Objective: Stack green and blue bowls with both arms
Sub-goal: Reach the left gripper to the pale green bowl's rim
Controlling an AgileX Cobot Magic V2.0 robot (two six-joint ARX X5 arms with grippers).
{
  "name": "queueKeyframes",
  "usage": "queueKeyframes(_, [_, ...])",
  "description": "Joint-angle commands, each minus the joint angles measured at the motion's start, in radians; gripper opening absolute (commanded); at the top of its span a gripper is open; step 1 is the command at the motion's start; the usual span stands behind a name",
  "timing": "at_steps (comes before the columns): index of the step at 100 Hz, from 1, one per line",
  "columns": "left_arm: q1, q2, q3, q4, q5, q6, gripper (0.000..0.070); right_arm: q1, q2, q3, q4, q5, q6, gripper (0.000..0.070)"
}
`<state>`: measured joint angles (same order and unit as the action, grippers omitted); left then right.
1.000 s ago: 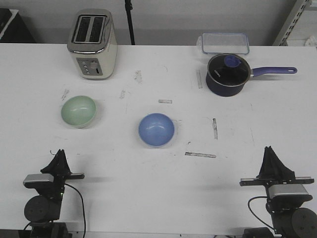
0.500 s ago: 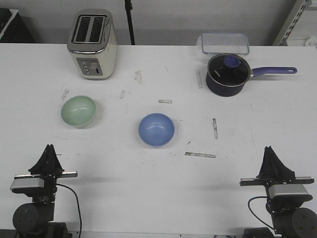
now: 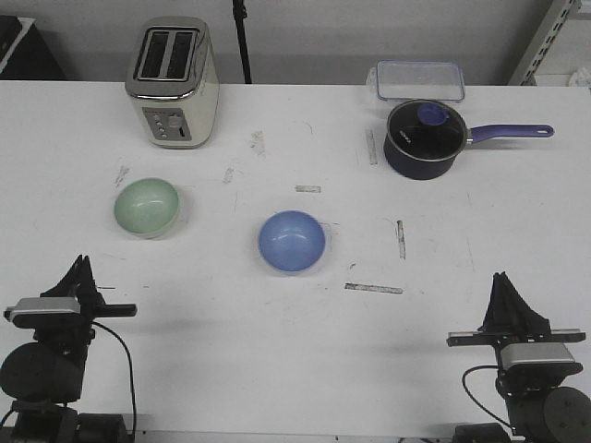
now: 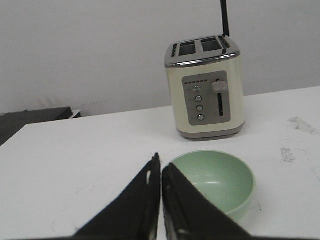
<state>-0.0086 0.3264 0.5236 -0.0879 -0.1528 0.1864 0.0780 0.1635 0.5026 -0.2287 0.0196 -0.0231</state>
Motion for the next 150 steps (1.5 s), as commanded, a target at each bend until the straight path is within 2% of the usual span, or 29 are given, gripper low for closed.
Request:
queueKeyframes(1, [0.002, 0.057, 0.058, -0.022, -0.032, 0.003, 0.0002, 0.001, -0.001, 0.008, 0.008, 0.0, -0.005, 0.0016])
queueKeyframes(20, [0.002, 0.207, 0.174, -0.1, -0.058, -0.063, 0.0002, 0.001, -0.001, 0.008, 0.008, 0.0, -0.005, 0.0016])
queueKeyframes(44, [0.002, 0.432, 0.323, -0.106, -0.06, -0.267, 0.0002, 0.001, -0.001, 0.008, 0.008, 0.0, -0.005, 0.0017])
queueKeyframes(59, [0.002, 0.576, 0.466, -0.236, -0.048, -0.417, 0.0002, 0.001, -0.001, 0.008, 0.008, 0.0, -0.005, 0.0016])
queueKeyframes(87, [0.029, 0.84, 0.731, -0.45, -0.038, -0.436, 0.0002, 0.001, -0.001, 0.008, 0.008, 0.0, -0.005, 0.0016])
queueKeyframes(103, [0.073, 0.953, 0.837, -0.55, 0.061, -0.447, 0.0002, 0.001, -0.001, 0.008, 0.008, 0.0, -0.005, 0.0016])
queueKeyframes(118, [0.154, 1.03, 0.876, -0.584, 0.249, -0.506, 0.0001, 0.001, -0.001, 0.008, 0.008, 0.0, -0.005, 0.0016])
queueKeyframes(128, [0.214, 1.075, 0.876, -0.585, 0.368, -0.513, 0.0002, 0.001, -0.001, 0.008, 0.008, 0.0, -0.005, 0.0016])
queueKeyframes(150, [0.314, 1.171, 0.876, -0.624, 0.46, -0.52, 0.0003, 0.001, -0.001, 0.008, 0.008, 0.0, -0.005, 0.0016])
